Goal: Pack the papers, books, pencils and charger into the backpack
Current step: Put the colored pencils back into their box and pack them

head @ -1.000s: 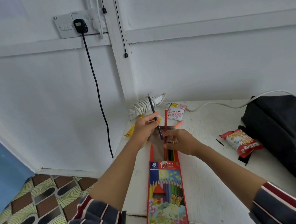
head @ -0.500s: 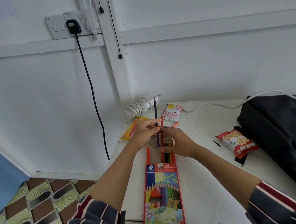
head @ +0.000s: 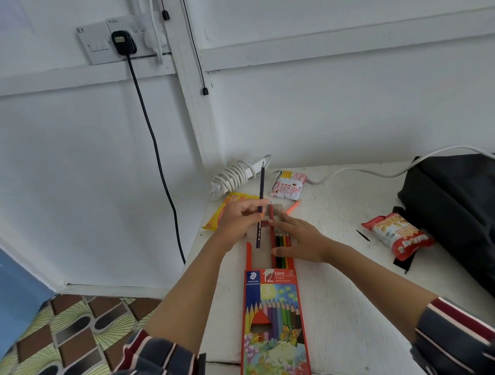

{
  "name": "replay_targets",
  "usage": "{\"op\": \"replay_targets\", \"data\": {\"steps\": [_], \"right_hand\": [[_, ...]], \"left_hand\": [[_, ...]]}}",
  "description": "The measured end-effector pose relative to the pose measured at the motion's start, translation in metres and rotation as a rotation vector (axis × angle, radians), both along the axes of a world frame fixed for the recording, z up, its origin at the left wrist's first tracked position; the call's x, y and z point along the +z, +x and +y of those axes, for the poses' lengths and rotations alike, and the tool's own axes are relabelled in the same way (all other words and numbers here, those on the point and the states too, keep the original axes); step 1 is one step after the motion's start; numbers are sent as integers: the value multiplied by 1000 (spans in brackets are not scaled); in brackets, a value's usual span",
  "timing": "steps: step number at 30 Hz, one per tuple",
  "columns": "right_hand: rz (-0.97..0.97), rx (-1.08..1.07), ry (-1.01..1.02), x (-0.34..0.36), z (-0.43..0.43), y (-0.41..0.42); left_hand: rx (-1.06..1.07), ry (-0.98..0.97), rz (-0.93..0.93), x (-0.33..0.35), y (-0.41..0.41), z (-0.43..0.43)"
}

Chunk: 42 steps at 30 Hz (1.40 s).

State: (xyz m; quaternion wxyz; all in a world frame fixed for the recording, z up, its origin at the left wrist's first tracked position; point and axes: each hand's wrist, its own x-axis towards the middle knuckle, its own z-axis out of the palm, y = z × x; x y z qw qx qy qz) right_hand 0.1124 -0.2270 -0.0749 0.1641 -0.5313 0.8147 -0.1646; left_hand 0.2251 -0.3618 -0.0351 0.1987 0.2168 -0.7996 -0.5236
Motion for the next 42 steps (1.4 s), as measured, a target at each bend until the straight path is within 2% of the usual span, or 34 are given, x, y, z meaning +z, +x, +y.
{"op": "replay_targets", "data": {"steps": [11, 15, 20, 23, 29, 35, 39, 42], "right_hand": [[-78, 3, -56, 8, 6, 6], [-58, 13, -14, 5, 7, 5], [-274, 40, -138, 12, 12, 3], [-342, 38, -129, 15, 15, 2], [-170, 64, -37, 10, 14, 2], [-159, 19, -69, 9, 11, 2], [80, -99, -68, 4, 1, 12], [121, -120, -42, 1, -5, 19]], "left_hand": [[-46, -2, -125, 1, 9, 7], [-35, -29, -157, -2, 11, 4], [-41, -63, -178, -3, 12, 5], [-38, -62, -176, -2, 11, 5], [-44, -79, -185, -1, 11, 7], [-49, -80, -190, -1, 10, 7], [-35, -80, -201, -2, 10, 7], [-31, -71, -214, -1, 10, 7]]}}
